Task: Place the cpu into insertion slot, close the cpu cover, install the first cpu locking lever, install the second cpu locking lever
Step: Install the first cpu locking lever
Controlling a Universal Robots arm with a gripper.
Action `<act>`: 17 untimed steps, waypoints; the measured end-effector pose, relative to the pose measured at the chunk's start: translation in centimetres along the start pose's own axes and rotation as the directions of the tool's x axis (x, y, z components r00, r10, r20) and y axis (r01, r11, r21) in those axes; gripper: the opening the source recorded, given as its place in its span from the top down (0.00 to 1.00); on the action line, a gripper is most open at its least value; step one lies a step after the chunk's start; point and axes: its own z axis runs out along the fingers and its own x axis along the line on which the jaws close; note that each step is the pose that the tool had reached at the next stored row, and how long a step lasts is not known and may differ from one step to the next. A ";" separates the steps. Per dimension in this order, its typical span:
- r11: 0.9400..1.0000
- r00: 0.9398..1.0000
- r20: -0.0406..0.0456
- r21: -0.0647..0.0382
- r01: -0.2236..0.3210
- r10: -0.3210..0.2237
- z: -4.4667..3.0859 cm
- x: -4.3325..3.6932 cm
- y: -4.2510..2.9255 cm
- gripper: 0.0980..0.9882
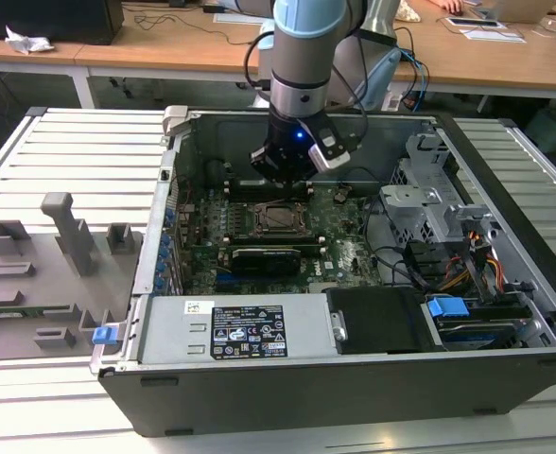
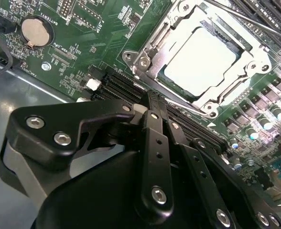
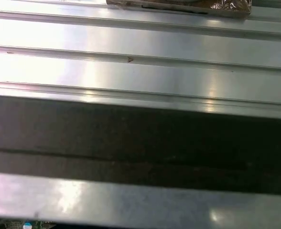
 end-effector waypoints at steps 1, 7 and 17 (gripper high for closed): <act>1.000 1.000 0.000 0.001 0.000 0.000 0.08 -0.03 0.00 0.99; 1.000 1.000 -0.002 0.022 0.000 0.000 0.47 -0.19 0.01 0.99; 0.999 1.000 -0.004 0.053 0.001 0.000 0.97 -0.32 0.23 0.99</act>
